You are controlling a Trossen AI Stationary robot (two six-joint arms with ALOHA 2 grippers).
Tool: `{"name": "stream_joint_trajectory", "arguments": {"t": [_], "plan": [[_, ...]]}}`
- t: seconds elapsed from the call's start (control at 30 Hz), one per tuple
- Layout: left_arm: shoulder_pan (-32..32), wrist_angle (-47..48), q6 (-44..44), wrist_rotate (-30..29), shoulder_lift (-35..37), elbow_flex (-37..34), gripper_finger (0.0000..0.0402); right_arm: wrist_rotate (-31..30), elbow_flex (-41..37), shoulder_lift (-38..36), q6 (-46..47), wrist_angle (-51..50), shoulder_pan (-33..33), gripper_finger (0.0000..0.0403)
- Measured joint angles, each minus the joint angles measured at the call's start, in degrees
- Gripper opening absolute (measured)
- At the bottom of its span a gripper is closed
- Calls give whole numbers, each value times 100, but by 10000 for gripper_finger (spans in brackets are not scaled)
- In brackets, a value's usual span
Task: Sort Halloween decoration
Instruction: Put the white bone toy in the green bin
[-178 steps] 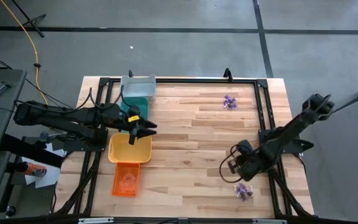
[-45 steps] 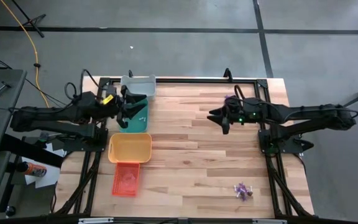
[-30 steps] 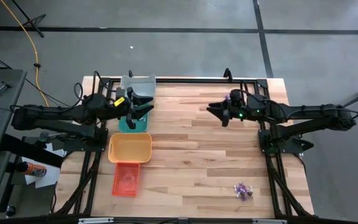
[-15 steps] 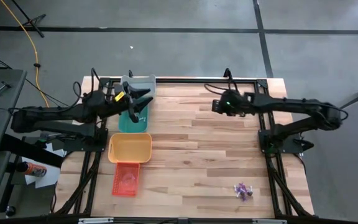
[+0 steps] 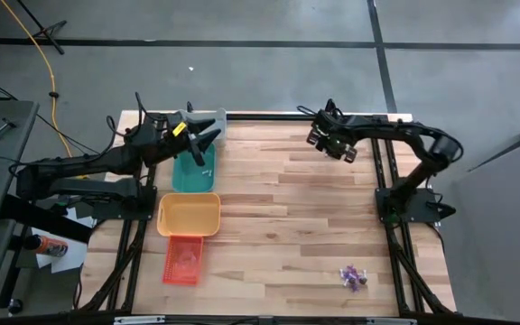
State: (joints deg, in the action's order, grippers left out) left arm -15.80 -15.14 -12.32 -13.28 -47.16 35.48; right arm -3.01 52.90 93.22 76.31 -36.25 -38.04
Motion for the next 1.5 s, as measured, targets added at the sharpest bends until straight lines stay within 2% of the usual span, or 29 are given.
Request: {"name": "stream_joint_trajectory", "arguments": {"t": [0.6, 0.73, 0.9, 0.97, 1.1, 1.23, 1.5], "plan": [[1, 101, 93, 2, 0, 0, 193, -49, 4, 523, 448, -135, -224, 139], [1, 103, 92, 2, 0, 0, 193, -135, 0, 528, 375, -176, -236, 110], [1, 116, 60, 2, 0, 0, 193, -223, -9, 530, 130, -237, -237, 29], [1, 125, 53, 3, 0, 0, 193, -238, -11, 530, -7, -236, -234, 10], [1, 123, 44, 2, 0, 0, 193, -292, -9, 532, -188, -254, -170, 19], [1, 122, 42, 2, 0, 0, 193, -416, -23, 491, -575, -265, -4, 6], [1, 113, 39, 3, 0, 0, 193, -333, -46, 145, -1656, -222, 627, 3]]}}
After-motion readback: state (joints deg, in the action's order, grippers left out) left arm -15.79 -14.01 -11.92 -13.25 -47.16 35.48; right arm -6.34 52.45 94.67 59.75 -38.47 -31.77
